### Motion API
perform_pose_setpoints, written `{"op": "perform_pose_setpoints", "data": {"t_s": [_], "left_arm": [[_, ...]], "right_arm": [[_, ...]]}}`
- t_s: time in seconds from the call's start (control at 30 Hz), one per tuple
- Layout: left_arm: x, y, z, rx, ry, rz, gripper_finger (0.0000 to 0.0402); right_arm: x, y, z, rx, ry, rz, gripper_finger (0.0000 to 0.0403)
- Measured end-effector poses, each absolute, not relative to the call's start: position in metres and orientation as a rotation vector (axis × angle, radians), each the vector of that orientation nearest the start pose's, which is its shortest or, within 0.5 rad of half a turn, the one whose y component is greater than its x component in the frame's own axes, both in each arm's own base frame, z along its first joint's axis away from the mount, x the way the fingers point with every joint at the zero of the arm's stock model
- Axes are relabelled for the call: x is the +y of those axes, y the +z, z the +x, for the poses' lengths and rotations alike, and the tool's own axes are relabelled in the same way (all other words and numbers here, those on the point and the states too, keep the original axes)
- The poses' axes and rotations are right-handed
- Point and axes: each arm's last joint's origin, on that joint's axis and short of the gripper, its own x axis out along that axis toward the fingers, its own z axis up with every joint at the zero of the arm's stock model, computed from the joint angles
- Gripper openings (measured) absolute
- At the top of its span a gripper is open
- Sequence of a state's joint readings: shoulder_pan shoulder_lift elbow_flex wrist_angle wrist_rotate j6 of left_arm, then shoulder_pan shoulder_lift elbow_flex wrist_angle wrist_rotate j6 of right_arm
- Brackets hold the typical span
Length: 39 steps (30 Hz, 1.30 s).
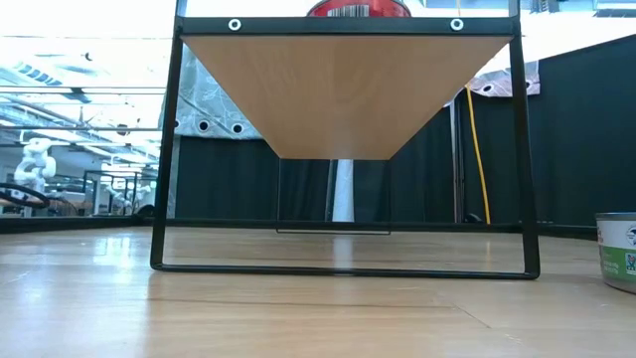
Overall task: Stack canned seafood by type on shelf
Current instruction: Stack the green white tuna can on top of the stacked green white tuna can on the shelf
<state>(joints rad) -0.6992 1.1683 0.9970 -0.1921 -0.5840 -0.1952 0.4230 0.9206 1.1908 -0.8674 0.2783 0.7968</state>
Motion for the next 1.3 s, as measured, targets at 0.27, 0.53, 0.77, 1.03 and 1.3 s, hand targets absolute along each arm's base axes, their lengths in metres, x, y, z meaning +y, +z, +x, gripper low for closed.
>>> {"op": "perform_pose_setpoints", "data": {"t_s": [0.27, 0.53, 0.77, 1.03, 1.3], "left_arm": [[-0.171, 0.325, 0.188, 0.347, -0.125, -0.083, 0.0042], [-0.179, 0.318, 0.175, 0.417, -0.125, -0.116, 0.0042], [-0.188, 0.310, 0.172, 0.448, -0.126, -0.112, 0.0042], [-0.204, 0.286, 0.185, 0.494, -0.086, -0.041, 0.0042], [-0.219, 0.265, 0.198, 0.482, -0.031, -0.010, 0.0042]], "right_arm": [[0.129, 0.344, 0.145, 0.706, -0.079, 0.617, 0.0370], [0.197, 0.310, 0.150, 0.830, -0.039, 0.684, 0.0315], [0.239, 0.278, 0.163, 0.904, -0.036, 0.717, 0.0254], [0.266, 0.272, 0.188, 0.988, -0.065, 0.549, 0.0179], [0.279, 0.236, 0.204, 1.197, -0.076, 0.102, 0.0124]]}}
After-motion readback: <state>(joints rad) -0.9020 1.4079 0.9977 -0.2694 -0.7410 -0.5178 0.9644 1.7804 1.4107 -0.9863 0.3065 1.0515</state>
